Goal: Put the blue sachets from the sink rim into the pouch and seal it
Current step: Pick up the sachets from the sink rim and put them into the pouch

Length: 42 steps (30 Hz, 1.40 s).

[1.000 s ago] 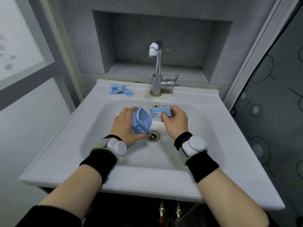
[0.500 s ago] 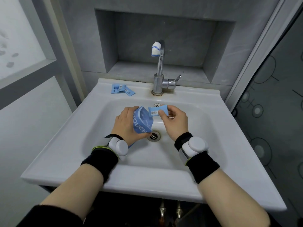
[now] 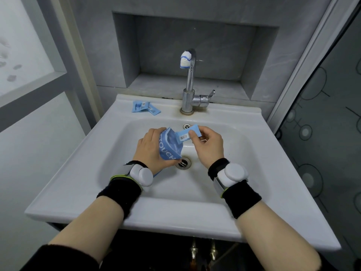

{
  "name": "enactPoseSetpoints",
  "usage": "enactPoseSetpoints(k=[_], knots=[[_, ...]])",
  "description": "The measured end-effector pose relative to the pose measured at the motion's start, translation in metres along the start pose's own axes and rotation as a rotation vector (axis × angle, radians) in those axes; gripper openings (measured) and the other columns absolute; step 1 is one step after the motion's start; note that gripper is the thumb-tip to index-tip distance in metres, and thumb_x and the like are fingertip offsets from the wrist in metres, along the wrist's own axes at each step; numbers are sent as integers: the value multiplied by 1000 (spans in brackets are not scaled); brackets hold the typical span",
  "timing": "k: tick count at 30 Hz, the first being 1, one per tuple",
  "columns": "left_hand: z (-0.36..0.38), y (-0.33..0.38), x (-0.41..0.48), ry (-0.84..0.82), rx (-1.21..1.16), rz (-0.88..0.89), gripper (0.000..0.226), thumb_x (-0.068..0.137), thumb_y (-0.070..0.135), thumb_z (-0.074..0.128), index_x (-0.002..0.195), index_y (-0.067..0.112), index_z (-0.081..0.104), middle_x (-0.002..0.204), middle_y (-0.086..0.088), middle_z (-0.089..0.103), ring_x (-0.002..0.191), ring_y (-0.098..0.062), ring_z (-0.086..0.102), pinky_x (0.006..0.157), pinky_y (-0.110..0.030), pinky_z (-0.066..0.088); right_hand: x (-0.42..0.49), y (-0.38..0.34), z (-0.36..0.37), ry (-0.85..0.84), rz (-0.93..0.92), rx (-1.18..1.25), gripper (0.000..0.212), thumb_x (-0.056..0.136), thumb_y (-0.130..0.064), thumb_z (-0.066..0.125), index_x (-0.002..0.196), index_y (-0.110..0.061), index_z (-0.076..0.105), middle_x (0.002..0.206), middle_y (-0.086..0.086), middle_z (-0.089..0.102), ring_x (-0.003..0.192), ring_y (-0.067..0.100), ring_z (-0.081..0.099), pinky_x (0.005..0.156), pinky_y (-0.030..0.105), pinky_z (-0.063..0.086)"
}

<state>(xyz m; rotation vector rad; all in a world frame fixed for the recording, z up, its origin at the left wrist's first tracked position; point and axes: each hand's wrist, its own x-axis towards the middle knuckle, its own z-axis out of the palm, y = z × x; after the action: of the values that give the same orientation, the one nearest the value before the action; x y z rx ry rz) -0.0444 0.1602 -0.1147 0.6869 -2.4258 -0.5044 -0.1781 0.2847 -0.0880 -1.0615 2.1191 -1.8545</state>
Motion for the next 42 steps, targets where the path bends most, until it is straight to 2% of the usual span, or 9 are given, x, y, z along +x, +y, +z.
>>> enactPoseSetpoints(k=[4, 7, 13, 21, 23, 26, 31, 36, 42], knots=[[-1, 2, -1, 6, 9, 18, 102, 52, 69, 76, 135, 24, 38, 123, 4, 48, 109, -16, 49, 91, -32, 39, 0, 1, 0, -22, 26, 26, 8, 91, -18, 62, 95, -25, 64, 87, -7, 70, 81, 12, 69, 73, 24, 57], [-4, 4, -2, 10, 2, 42, 100, 53, 64, 79, 135, 22, 39, 124, 3, 48, 110, -17, 49, 93, -36, 41, 0, 1, 1, -34, 42, 35, 7, 90, -18, 62, 95, -23, 64, 90, -3, 71, 83, 15, 70, 76, 28, 58], [-9, 13, -2, 25, 50, 133, 97, 57, 55, 82, 135, 14, 43, 127, -2, 51, 115, -24, 48, 94, -43, 40, -2, 1, 2, -80, 71, 60, 10, 85, -13, 65, 94, -16, 67, 88, 0, 74, 77, 11, 72, 72, 26, 59], [-10, 15, 0, 34, 114, 160, 98, 57, 57, 80, 136, 11, 43, 129, -5, 51, 119, -24, 47, 96, -42, 40, -6, -6, 3, -116, -10, -26, 11, 82, -18, 70, 87, -27, 68, 82, -16, 70, 74, -2, 64, 67, 11, 50], [-10, 15, 0, 29, 111, 160, 99, 58, 57, 80, 136, 11, 42, 130, -4, 51, 119, -23, 46, 97, -41, 39, -6, -6, 3, -96, -34, -49, 10, 82, -18, 72, 86, -26, 69, 84, -11, 68, 71, 2, 62, 68, 12, 50], [-10, 16, 1, 21, 107, 156, 99, 58, 58, 80, 137, 12, 41, 130, -3, 50, 120, -22, 45, 98, -40, 37, -5, -5, 4, -72, -69, -70, 11, 80, -14, 74, 91, -14, 73, 90, 1, 65, 74, 4, 61, 68, 8, 47], [-9, 15, -1, 33, 92, 169, 99, 57, 57, 80, 136, 11, 43, 129, -3, 50, 119, -22, 46, 97, -40, 38, -7, -7, 3, -116, -34, -31, 12, 80, -12, 73, 89, -22, 73, 85, -4, 71, 77, 6, 66, 72, 11, 51], [-7, 13, 1, 31, 103, 174, 98, 57, 60, 78, 135, 13, 43, 129, -1, 51, 119, -21, 46, 96, -39, 38, -8, -6, 3, -126, 24, -26, 17, 76, -17, 78, 93, -15, 76, 82, -6, 74, 74, 2, 67, 72, 12, 53], [-7, 13, 1, 24, 114, 182, 98, 58, 61, 77, 136, 13, 42, 129, -2, 50, 119, -21, 45, 96, -39, 38, -8, -8, 1, -117, 50, -14, 14, 74, -17, 80, 87, -14, 77, 78, -6, 74, 72, 5, 70, 72, 16, 56]])
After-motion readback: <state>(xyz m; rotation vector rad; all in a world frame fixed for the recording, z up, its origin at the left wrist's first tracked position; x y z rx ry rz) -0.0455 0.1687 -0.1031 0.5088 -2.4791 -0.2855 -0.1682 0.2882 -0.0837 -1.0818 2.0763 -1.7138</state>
